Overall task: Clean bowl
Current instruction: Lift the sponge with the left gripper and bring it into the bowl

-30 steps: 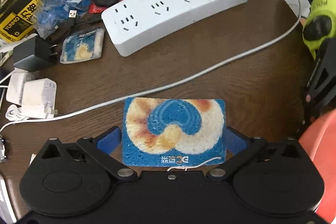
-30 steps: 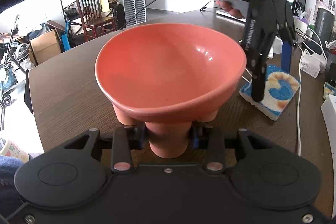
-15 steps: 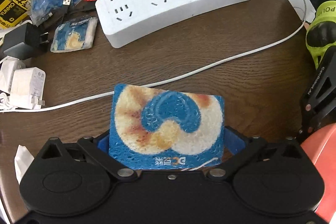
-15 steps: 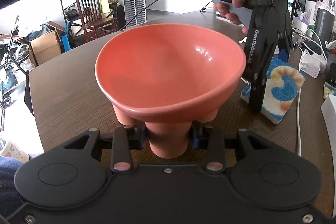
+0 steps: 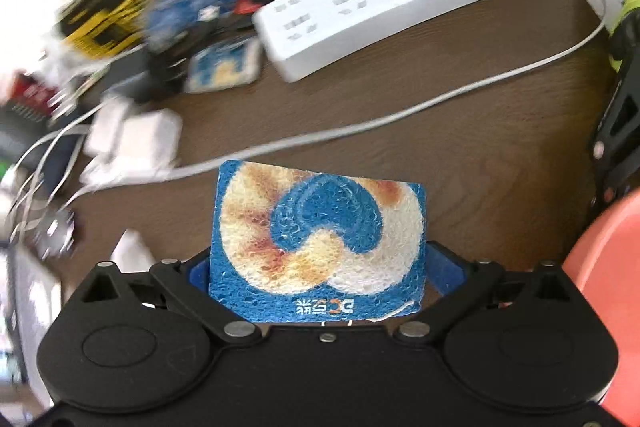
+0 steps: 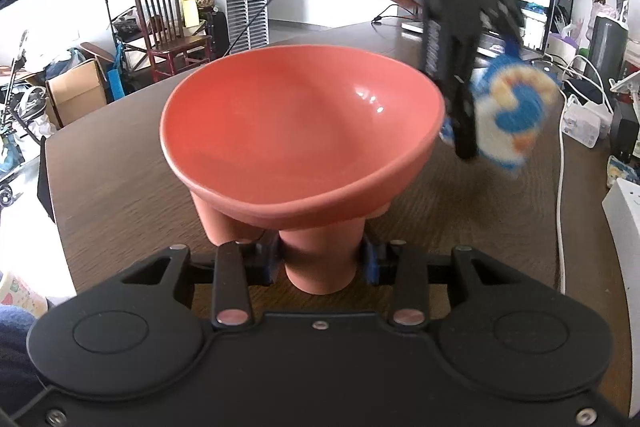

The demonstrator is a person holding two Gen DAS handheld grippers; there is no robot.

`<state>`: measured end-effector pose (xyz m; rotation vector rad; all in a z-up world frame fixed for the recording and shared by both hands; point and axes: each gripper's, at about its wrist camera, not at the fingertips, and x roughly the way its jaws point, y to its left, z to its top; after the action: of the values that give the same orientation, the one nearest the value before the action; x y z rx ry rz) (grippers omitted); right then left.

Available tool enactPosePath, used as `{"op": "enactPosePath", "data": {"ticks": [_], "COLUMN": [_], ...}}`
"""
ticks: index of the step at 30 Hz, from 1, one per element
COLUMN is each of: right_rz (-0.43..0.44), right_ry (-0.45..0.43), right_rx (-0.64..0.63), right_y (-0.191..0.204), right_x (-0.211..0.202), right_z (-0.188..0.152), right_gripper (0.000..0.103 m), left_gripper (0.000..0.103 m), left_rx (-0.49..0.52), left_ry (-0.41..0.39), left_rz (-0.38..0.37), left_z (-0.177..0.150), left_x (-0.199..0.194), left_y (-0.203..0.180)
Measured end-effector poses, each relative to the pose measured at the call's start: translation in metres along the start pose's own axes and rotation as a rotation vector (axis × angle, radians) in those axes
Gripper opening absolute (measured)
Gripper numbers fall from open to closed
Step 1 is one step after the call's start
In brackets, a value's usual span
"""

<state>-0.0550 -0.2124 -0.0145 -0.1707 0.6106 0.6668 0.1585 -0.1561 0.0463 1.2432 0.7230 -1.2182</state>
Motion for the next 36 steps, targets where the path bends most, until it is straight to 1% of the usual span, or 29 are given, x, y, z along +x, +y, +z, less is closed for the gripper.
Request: {"op": "enactPosePath", "data": {"ticks": [2,4,5,7,9,10,12,13,15,16,18,20,22,24,29,33,36], "right_rz": [-0.003,-0.010,-0.013,-0.021,-0.029,-0.034,-0.042,-0.046,-0.053,-0.056,-0.065,-0.072,-0.079,-0.087,-0.102,-0.109,-0.109], "right_ry": [0.000,0.000,0.000,-0.001,-0.001,0.000,0.000,0.000,0.002,0.003,0.004,0.005,0.005,0.006,0.007,0.007,0.008], "right_rx": [0.002,0.008,0.010,0.015,0.019,0.021,0.025,0.027,0.033,0.037,0.042,0.047,0.052,0.057,0.069,0.076,0.075], "right_y": [-0.001,-0.004,-0.005,-0.008,-0.010,-0.011,-0.012,-0.013,-0.013,-0.013,-0.014,-0.016,-0.018,-0.020,-0.023,-0.025,-0.027], "right_x": [-0.001,-0.001,-0.001,-0.001,0.002,0.004,0.009,0.011,0.015,0.018,0.022,0.026,0.030,0.034,0.043,0.051,0.056], "right_z": [-0.001,-0.002,-0.003,-0.003,0.000,0.001,0.005,0.007,0.012,0.015,0.020,0.023,0.026,0.030,0.038,0.043,0.047], "right_gripper": [0.043,0.043,0.043,0.043,0.043,0.043,0.043,0.043,0.043,0.043,0.043,0.043,0.043,0.043,0.043,0.043,0.043], "left_gripper": [0.100,0.100,0.100,0.100,0.100,0.100,0.100,0.100,0.100,0.100,0.100,0.100,0.100,0.100,0.100,0.100,0.100], "left_rx": [-0.048,-0.128,-0.173,-0.233,-0.320,-0.347,-0.436,-0.466,-0.518,-0.535,-0.557,-0.556,-0.583,-0.614,-0.602,-0.530,-0.484], "left_ry": [-0.005,-0.016,-0.032,-0.049,-0.070,-0.083,-0.163,-0.190,-0.221,-0.224,-0.215,-0.190,-0.162,-0.160,-0.142,-0.145,-0.153], "left_rz": [0.036,0.076,0.092,0.119,0.162,0.174,0.199,0.210,0.249,0.271,0.313,0.380,0.407,0.398,0.407,0.426,0.418], "left_z": [-0.016,-0.040,-0.055,-0.070,-0.096,-0.102,-0.119,-0.126,-0.140,-0.145,-0.153,-0.158,-0.162,-0.165,-0.161,-0.157,-0.154], "left_x": [-0.006,-0.015,-0.021,-0.027,-0.038,-0.042,-0.061,-0.068,-0.080,-0.083,-0.086,-0.083,-0.080,-0.081,-0.087,-0.099,-0.119], "left_y": [-0.001,-0.001,-0.002,-0.002,-0.007,-0.009,-0.019,-0.023,-0.037,-0.045,-0.060,-0.077,-0.088,-0.101,-0.126,-0.155,-0.174]}}
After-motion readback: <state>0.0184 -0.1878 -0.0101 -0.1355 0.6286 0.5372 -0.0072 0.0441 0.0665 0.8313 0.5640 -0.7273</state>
